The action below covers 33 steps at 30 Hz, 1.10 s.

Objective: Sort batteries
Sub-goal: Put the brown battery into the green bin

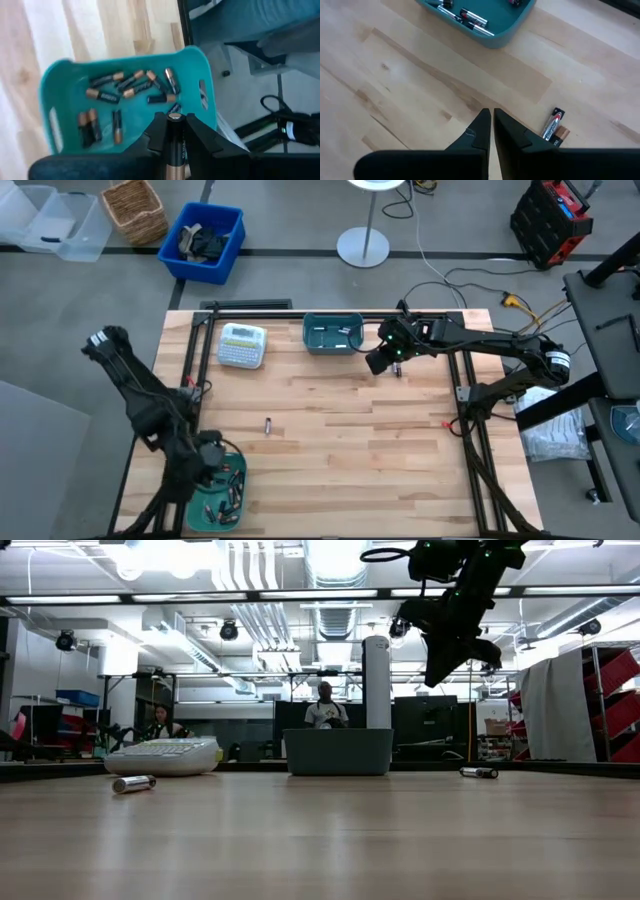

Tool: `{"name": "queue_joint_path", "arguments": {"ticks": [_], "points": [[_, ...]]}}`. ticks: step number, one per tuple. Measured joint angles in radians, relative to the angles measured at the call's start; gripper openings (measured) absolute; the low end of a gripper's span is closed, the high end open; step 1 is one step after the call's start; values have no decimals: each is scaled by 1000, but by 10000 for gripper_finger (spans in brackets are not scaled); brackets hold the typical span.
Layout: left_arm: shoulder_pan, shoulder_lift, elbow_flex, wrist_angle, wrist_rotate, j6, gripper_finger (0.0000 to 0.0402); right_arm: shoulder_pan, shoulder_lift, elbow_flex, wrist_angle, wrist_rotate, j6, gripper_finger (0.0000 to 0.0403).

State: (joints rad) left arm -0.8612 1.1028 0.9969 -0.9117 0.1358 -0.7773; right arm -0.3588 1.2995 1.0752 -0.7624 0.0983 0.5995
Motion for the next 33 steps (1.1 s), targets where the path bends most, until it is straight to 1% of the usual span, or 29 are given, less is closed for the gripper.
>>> {"name": "queue_joint_path", "arguments": {"ticks": [6,9,13,17,21,26,29,33], "points": [[0,47,-93,211,12,7,26,0,0,0,16,0,-1,12],[0,71,-138,287,41,8,26,0,0,0,16,1,-1,12],[0,114,-180,310,65,5,27,0,0,0,17,1,-1,12],[-1,152,-206,365,117,21,27,0,0,0,17,1,-1,12],[-3,190,-227,401,114,35,28,0,0,0,17,1,-1,12],[-3,249,-233,398,111,41,28,0,0,0,18,1,-1,12],[-5,284,-233,401,107,76,28,0,0,0,18,1,-8,12],[-11,325,-228,406,67,99,28,0,0,0,19,1,-9,12]]}}
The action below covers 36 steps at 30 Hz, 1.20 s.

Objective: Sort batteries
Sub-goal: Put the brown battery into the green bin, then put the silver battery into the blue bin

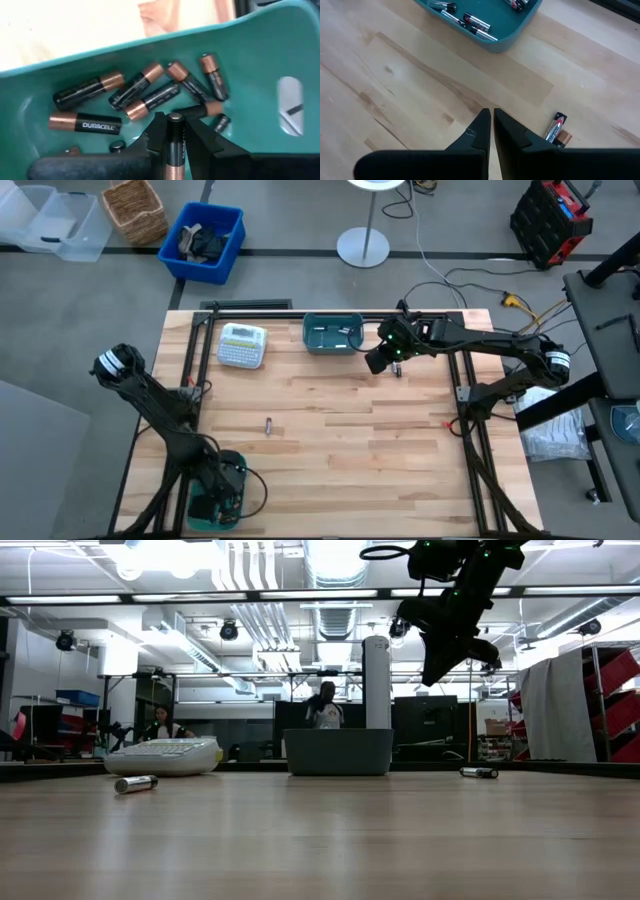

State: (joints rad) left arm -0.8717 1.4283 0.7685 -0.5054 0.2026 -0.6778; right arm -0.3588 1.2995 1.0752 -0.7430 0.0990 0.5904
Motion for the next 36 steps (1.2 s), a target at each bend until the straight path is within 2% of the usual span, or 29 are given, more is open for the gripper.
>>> {"name": "queue_joint_path", "arguments": {"ticks": [6,18,25,32,36], "points": [[0,28,2,4,-4,-18,34,0,0,0,0,0,2,12],[-1,21,2,3,-10,-40,88,0,0,0,1,0,4,12],[-1,-43,45,-36,4,-48,95,0,0,0,1,0,14,12],[-1,-146,126,-189,-144,-114,95,0,0,0,2,0,14,12],[0,-173,161,-281,-281,-121,95,0,0,1,10,-27,37,12]]}}
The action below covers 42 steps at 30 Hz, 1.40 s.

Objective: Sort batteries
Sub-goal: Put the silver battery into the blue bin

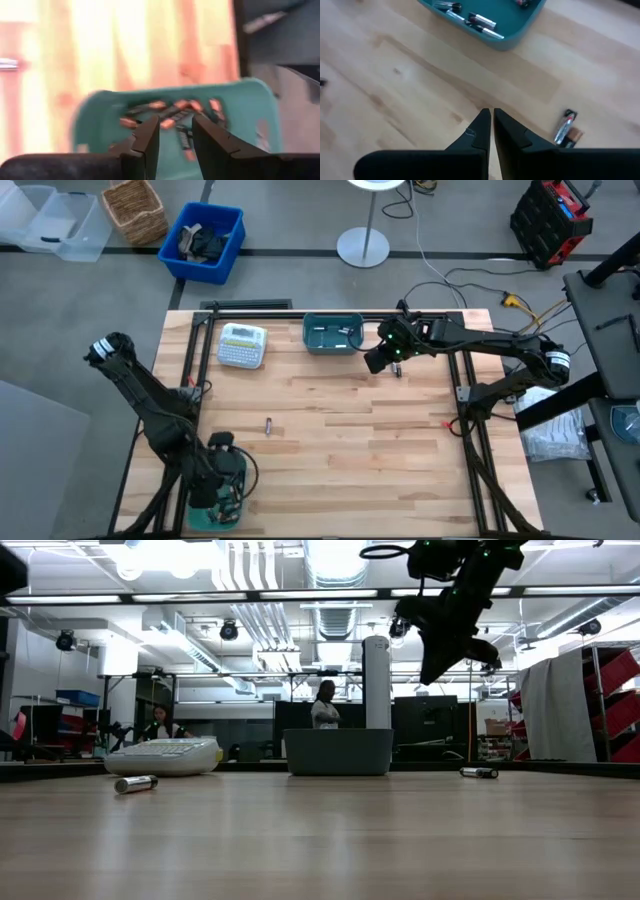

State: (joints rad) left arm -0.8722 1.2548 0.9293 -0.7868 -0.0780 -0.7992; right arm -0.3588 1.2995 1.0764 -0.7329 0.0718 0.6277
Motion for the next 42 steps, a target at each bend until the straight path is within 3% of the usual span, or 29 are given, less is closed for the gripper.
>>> {"name": "queue_joint_path", "arguments": {"ticks": [9,20,25,34,38,42], "points": [[3,-37,45,-225,-176,-32,95,0,0,108,-20,-54,11,12],[49,-193,45,-264,-487,-48,88,-16,0,221,-47,-54,27,12],[136,-258,45,-275,-587,-117,79,-22,0,241,-60,-54,56,12],[495,-233,44,-166,-338,-481,78,-21,0,261,-87,-54,57,12],[570,-207,43,-113,-188,-374,78,-21,0,261,-87,-54,60,12],[626,-196,42,-158,-176,-416,78,-21,0,261,-87,-54,56,12]]}}
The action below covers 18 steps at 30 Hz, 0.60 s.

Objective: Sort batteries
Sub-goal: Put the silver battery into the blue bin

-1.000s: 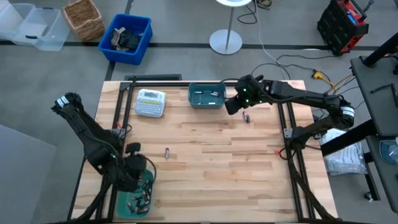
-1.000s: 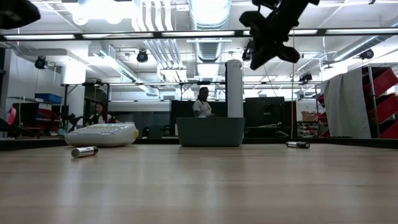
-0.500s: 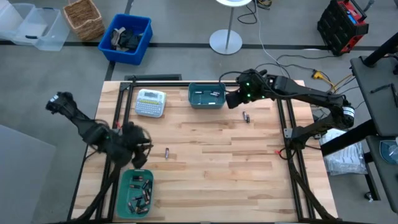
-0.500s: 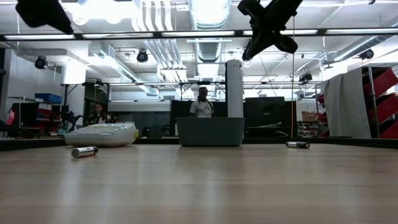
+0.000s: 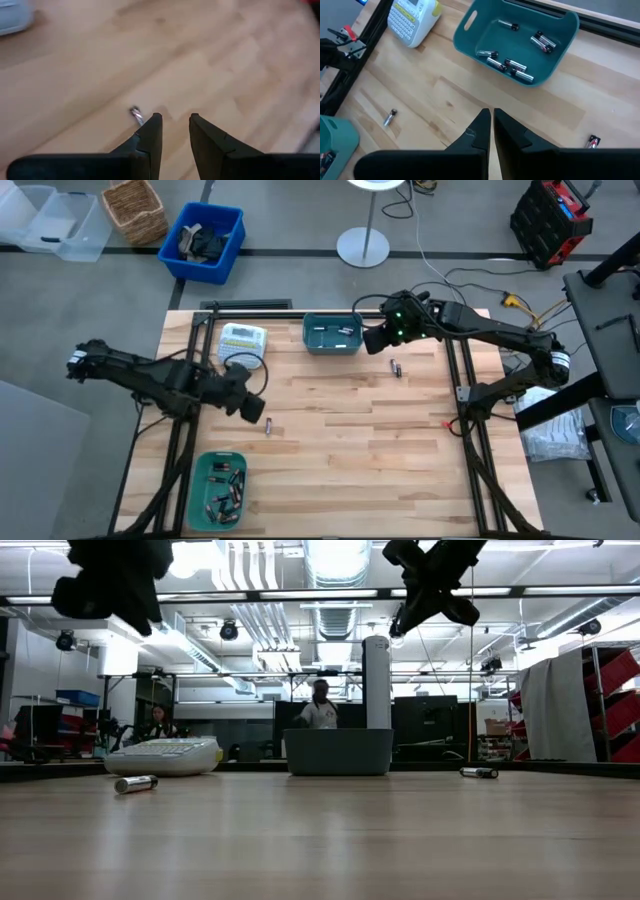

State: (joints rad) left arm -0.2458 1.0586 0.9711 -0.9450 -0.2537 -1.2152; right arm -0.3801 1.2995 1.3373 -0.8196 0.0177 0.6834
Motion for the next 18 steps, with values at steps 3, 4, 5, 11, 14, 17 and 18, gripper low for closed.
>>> {"name": "queue_joint_path", "arguments": {"ticks": [3,4,5,11,14,17,18], "points": [[37,21,-11,-51,-51,-117,78,0,0,0,0,0,-1,12],[47,29,-17,-61,-77,-159,78,0,0,0,0,0,-3,12],[58,39,-23,-62,-96,-186,78,0,0,0,0,0,-3,12],[98,137,-50,-12,-48,-238,86,0,0,-3,0,0,-3,12],[99,205,-51,10,-7,-238,92,0,0,-5,1,0,-4,12],[100,265,-51,42,28,-240,101,0,0,-7,0,0,-5,12],[100,285,-51,47,45,-246,104,0,0,-7,1,0,-5,12]]}}
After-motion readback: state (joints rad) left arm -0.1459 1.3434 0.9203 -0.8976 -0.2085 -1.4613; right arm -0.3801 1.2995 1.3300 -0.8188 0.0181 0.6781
